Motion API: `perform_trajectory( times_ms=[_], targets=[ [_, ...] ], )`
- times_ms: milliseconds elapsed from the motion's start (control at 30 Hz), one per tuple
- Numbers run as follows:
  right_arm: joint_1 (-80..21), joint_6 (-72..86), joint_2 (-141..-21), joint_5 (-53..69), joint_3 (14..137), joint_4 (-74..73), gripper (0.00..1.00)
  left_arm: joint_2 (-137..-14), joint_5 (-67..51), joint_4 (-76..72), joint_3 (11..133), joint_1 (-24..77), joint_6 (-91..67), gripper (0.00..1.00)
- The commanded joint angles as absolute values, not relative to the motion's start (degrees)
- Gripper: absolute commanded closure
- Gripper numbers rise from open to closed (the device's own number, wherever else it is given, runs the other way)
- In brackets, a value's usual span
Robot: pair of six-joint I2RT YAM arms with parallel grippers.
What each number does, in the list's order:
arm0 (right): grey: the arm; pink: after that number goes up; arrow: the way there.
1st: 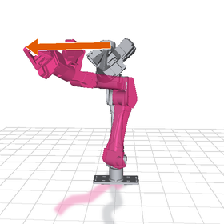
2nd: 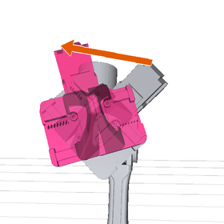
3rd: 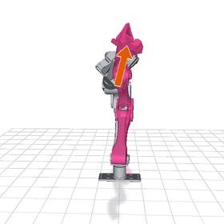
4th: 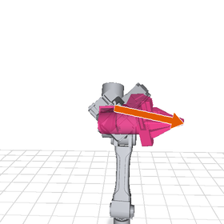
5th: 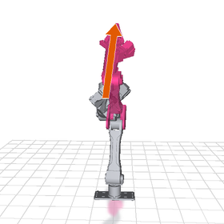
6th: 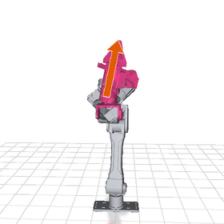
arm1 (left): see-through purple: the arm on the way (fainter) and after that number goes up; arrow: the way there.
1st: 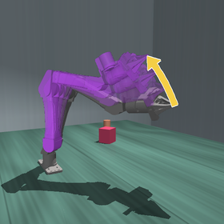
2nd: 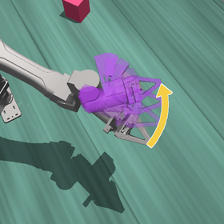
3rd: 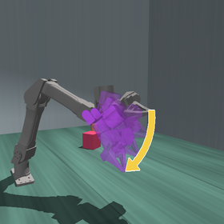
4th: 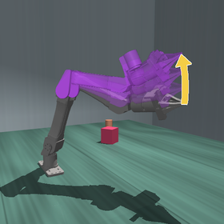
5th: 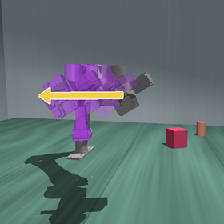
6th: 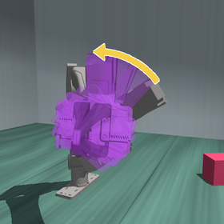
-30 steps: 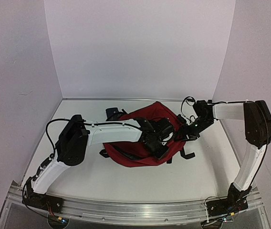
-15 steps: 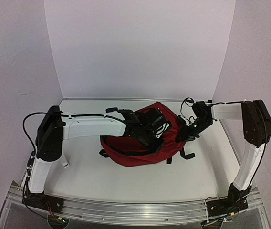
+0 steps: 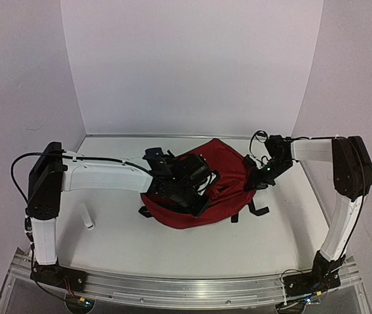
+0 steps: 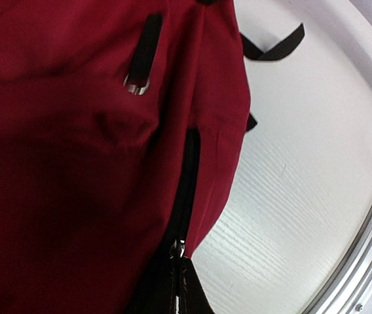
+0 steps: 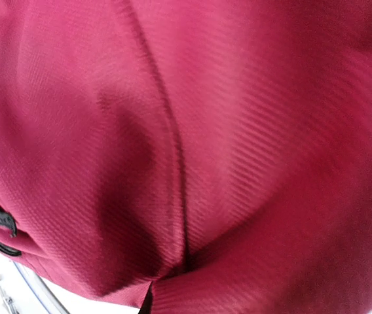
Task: Pack the student bag
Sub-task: Zip the student bag at the center of the board.
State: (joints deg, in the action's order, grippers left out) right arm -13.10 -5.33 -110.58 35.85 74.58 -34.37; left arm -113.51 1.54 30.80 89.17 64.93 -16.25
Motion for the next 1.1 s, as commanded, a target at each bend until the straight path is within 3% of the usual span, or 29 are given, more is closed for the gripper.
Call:
perform_trajectory(
  times_ms=[0, 267, 333, 400, 500, 667, 1067],
  targets=[
    [-8.6, -7.4, -112.3, 28.8, 80.4, -32.4, 1.00, -106.5, 0.6, 30.7, 86.8, 65.1, -18.4, 1.00],
    [-7.5, -6.4, -115.0, 31.3, 90.7, -33.6, 0.97, -105.1, -2.5, 27.9, 87.4, 65.0, -18.3, 1.00],
    [-7.4, -8.3, -113.9, 36.3, 92.2, -37.6, 0.75, -105.9, -2.1, 26.4, 88.3, 65.0, -18.5, 1.00],
    [-7.4, -10.0, -109.6, 41.2, 90.8, -39.7, 0.44, -107.3, -1.6, 25.9, 90.0, 65.0, -19.0, 1.00],
    [-7.5, -12.1, -101.9, 45.7, 85.3, -41.1, 0.26, -109.3, -2.4, 24.4, 91.9, 64.4, -20.1, 1.00],
    [-11.4, -17.4, -94.8, 48.2, 78.8, -46.8, 0.17, -110.5, -4.4, 21.0, 91.7, 62.9, -23.3, 1.00],
    [-24.9, -32.0, -88.2, 42.3, 67.4, -33.4, 0.19, -108.9, -10.2, 14.3, 85.4, 60.3, -28.0, 1.00]
  ],
)
